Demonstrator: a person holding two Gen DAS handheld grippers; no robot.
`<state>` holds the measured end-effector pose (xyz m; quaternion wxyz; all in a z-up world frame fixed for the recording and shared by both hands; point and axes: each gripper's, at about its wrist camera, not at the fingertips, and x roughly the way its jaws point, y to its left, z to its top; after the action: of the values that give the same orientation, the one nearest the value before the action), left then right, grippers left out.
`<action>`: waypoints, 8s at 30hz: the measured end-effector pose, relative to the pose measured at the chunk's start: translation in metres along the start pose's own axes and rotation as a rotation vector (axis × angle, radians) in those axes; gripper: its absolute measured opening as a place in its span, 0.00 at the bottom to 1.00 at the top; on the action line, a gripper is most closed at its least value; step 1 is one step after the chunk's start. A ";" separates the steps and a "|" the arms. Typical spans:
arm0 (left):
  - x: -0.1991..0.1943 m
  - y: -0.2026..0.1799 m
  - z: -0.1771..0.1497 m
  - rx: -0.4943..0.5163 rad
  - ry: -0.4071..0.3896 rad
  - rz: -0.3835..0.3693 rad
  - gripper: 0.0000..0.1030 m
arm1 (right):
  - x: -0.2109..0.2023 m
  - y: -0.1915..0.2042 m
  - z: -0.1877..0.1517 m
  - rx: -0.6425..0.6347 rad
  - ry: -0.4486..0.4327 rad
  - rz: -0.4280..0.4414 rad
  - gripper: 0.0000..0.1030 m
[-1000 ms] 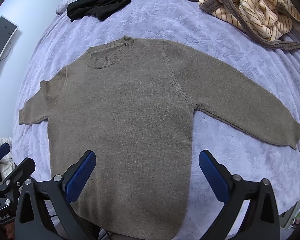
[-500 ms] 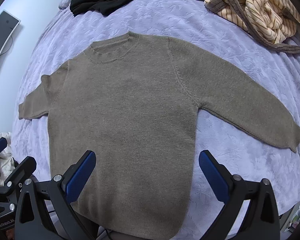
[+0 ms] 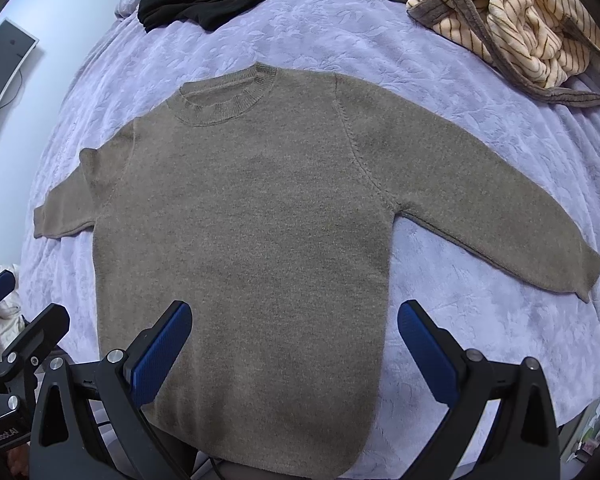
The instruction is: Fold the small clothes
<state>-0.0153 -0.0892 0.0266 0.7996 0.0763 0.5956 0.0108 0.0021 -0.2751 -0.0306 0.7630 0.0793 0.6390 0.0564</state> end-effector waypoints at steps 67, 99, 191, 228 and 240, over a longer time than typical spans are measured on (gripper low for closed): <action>0.038 0.034 -0.011 -0.037 0.044 -0.231 1.00 | 0.008 0.021 -0.003 0.062 0.011 -0.085 1.00; 0.257 0.454 -0.057 -1.074 -0.129 -0.488 0.86 | 0.104 0.251 0.001 -0.181 0.136 0.029 1.00; 0.228 0.260 0.111 -0.345 -0.066 -0.381 0.10 | 0.240 0.263 0.110 0.319 0.145 0.955 0.07; 0.224 0.199 0.090 -0.240 -0.040 -0.157 0.82 | 0.176 0.029 0.177 0.405 -0.195 0.372 0.08; 0.199 0.218 0.070 -0.285 -0.028 -0.238 0.82 | 0.169 0.021 0.133 0.490 -0.107 0.401 0.53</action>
<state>0.1253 0.1405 -0.1139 0.8062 -0.1087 0.5815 -0.0008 0.1633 -0.2294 -0.1671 0.7274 0.3880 0.5641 0.0458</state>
